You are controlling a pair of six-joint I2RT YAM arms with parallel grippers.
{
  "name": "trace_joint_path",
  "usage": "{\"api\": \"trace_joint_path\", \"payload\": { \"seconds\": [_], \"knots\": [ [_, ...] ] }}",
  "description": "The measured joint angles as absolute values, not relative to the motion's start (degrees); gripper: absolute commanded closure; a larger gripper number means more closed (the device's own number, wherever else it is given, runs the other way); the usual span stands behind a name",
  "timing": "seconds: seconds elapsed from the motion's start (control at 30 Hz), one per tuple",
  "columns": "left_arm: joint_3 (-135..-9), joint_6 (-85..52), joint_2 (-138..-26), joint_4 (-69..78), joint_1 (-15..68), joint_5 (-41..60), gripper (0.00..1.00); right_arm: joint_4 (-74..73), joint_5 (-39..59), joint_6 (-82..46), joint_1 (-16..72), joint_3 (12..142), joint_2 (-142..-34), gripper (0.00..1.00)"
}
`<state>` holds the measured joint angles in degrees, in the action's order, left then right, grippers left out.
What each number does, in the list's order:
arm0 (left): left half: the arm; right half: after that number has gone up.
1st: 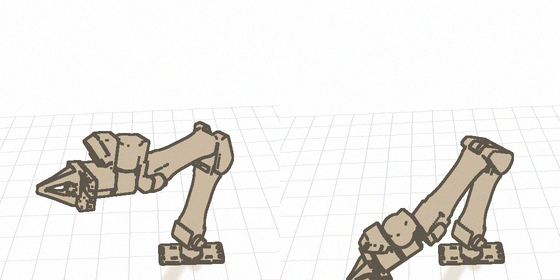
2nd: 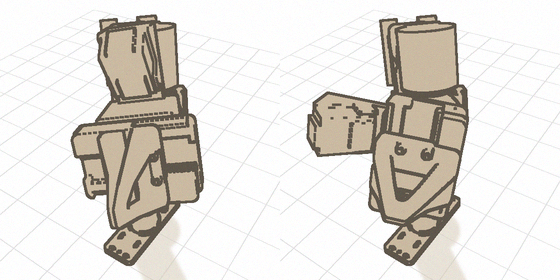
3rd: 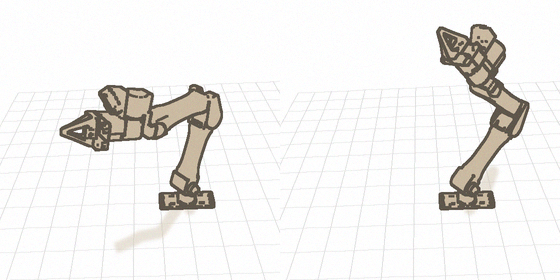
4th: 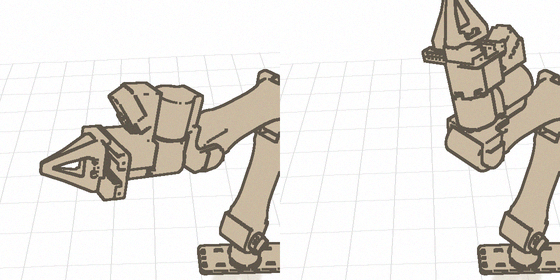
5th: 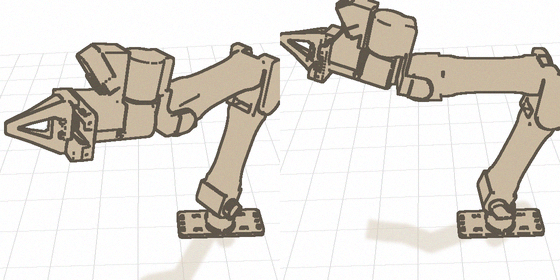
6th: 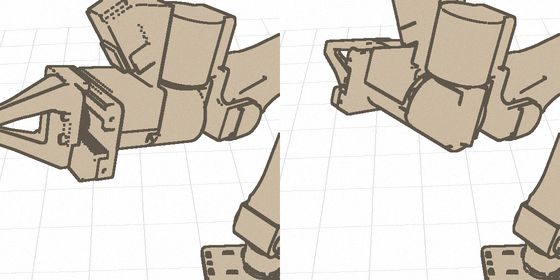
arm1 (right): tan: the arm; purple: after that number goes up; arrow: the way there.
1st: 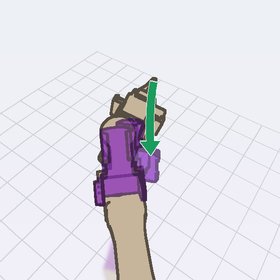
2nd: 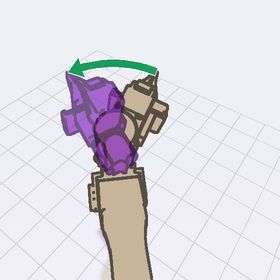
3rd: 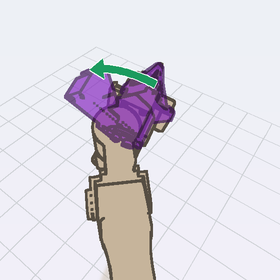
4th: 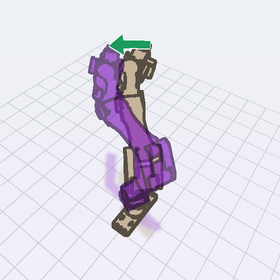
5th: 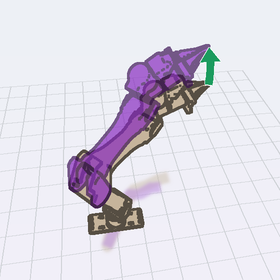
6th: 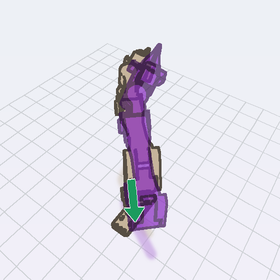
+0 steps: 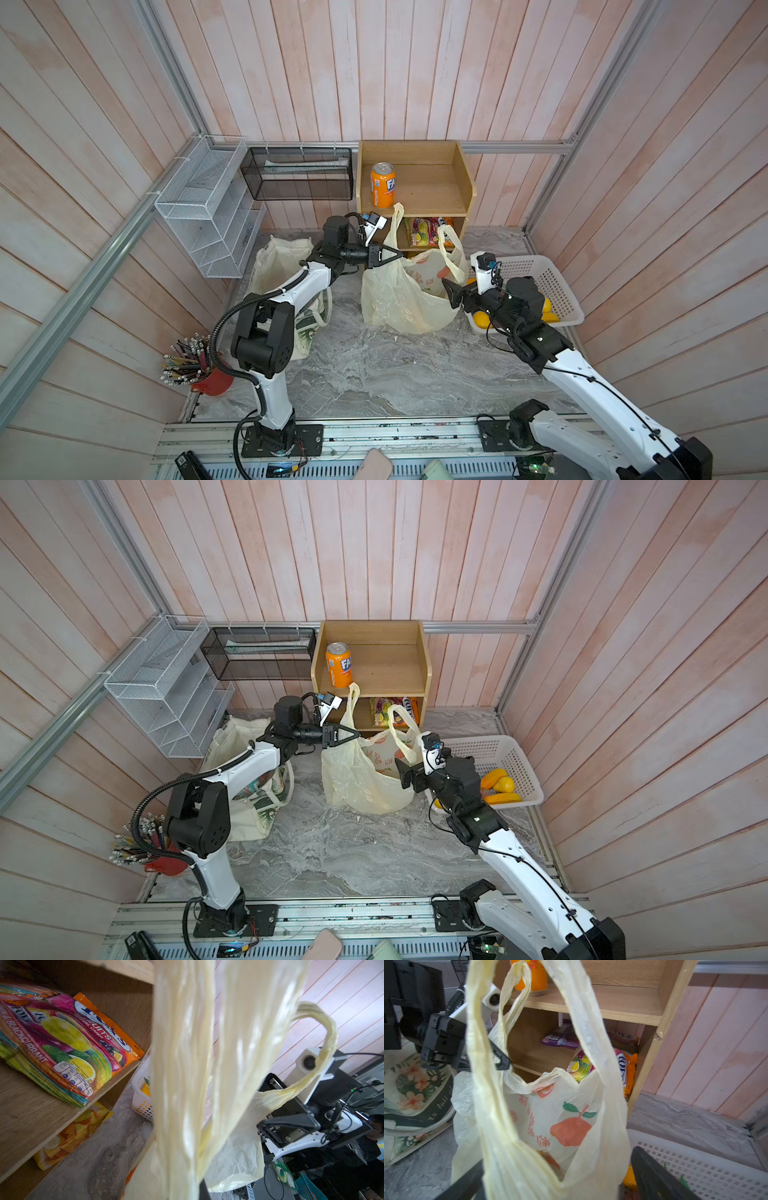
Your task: Place the mixed food into the grocery bags and tie them
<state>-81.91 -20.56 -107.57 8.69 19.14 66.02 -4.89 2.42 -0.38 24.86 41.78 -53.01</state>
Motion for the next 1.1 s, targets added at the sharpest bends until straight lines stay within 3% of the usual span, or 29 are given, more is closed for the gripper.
{"api": "trace_joint_path", "payload": {
  "seconds": [0.37, 0.93, 1.0, 1.1],
  "knots": [
    [-83.09, -20.25, -108.71, 7.99, 19.14, 67.61, 1.0, -11.84, 12.71, -0.54, 14.33, 45.63, -63.79, 0.02],
    [-85.93, -18.61, -110.17, 4.67, 18.96, 72.47, 1.0, -12.49, 25.69, 0.45, 12.53, 56.9, -76.47, 0.02],
    [-86.37, -18.28, -110.43, 4.25, 18.96, 73.03, 1.0, -12.45, 26.83, 0.38, 12.53, 57.69, -77.6, 0.08],
    [-86.89, -17.96, -110.69, 3.68, 18.98, 73.56, 1.0, -12.4, 28.6, -0.23, 12.53, 59.05, -79.26, 0.33]
  ]
}}
